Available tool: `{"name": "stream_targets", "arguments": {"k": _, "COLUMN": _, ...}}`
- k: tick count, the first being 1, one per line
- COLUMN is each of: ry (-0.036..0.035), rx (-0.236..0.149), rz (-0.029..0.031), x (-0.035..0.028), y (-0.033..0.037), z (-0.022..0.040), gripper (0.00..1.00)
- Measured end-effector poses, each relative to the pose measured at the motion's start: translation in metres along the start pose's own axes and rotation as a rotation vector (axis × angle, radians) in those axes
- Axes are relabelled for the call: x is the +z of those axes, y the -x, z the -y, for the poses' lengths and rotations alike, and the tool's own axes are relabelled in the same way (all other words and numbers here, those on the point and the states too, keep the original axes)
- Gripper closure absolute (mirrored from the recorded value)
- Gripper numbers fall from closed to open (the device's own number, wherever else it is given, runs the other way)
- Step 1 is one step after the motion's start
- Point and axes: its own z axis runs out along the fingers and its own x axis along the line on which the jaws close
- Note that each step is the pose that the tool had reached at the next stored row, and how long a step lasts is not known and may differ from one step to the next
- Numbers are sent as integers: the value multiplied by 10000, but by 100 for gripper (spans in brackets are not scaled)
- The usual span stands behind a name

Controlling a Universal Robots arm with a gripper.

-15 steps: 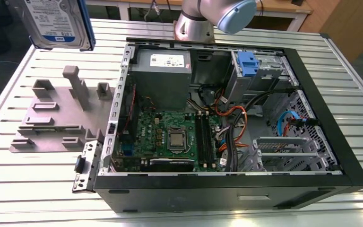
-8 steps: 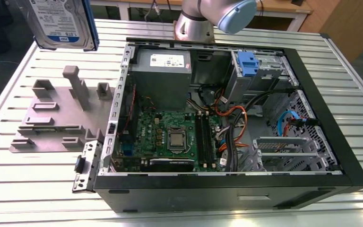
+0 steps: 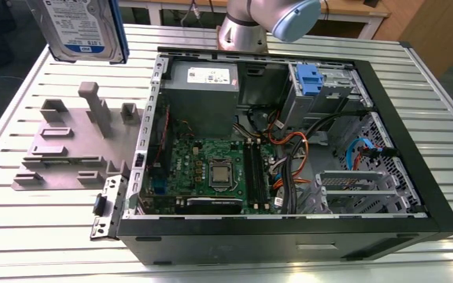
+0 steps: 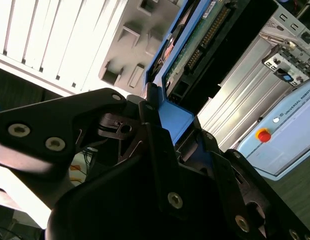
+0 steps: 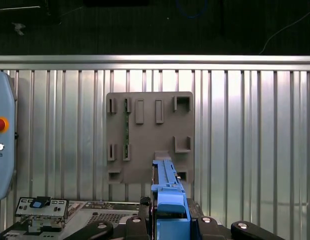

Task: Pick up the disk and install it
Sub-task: 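Pick up the disk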

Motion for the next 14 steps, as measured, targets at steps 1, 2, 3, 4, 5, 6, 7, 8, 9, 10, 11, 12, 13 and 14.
{"name": "stream_targets", "arguments": {"k": 1, "ry": 0, "rx": 0, "rz": 0, "x": 0, "y": 0, "z": 8, "gripper": 64}}
{"name": "stream_targets", "arguments": {"k": 2, "ry": 1, "rx": 0, "rz": 0, "x": -1, "y": 0, "z": 14, "gripper": 64}}
{"name": "stream_targets", "arguments": {"k": 3, "ry": 1, "rx": 0, "rz": -1, "x": 0, "y": 0, "z": 20, "gripper": 64}}
{"name": "stream_targets", "arguments": {"k": 4, "ry": 1, "rx": 0, "rz": 0, "x": 0, "y": 0, "z": 26, "gripper": 64}}
{"name": "stream_targets", "arguments": {"k": 5, "ry": 1, "rx": 0, "rz": -1, "x": -1, "y": 0, "z": 32, "gripper": 64}}
{"name": "stream_targets", "arguments": {"k": 6, "ry": 0, "rx": 0, "rz": 0, "x": 0, "y": 0, "z": 37, "gripper": 64}}
{"name": "stream_targets", "arguments": {"k": 7, "ry": 1, "rx": 0, "rz": -1, "x": -1, "y": 0, "z": 44, "gripper": 64}}
{"name": "stream_targets", "arguments": {"k": 8, "ry": 0, "rx": 0, "rz": 0, "x": 0, "y": 0, "z": 49, "gripper": 64}}
{"name": "stream_targets", "arguments": {"k": 9, "ry": 1, "rx": 0, "rz": -1, "x": -1, "y": 1, "z": 55, "gripper": 64}}
{"name": "stream_targets", "arguments": {"k": 10, "ry": 1, "rx": 0, "rz": -1, "x": -1, "y": 1, "z": 60, "gripper": 64}}
{"name": "stream_targets", "arguments": {"k": 11, "ry": 2, "rx": 0, "rz": -1, "x": -1, "y": 1, "z": 65, "gripper": 64}}
{"name": "stream_targets", "arguments": {"k": 12, "ry": 1, "rx": 0, "rz": -1, "x": -1, "y": 1, "z": 69, "gripper": 64}}
{"name": "stream_targets", "arguments": {"k": 13, "ry": 1, "rx": 0, "rz": 0, "x": -1, "y": 1, "z": 74, "gripper": 64}}
{"name": "stream_targets", "arguments": {"k": 14, "ry": 1, "rx": 0, "rz": 0, "x": -1, "y": 1, "z": 78, "gripper": 64}}
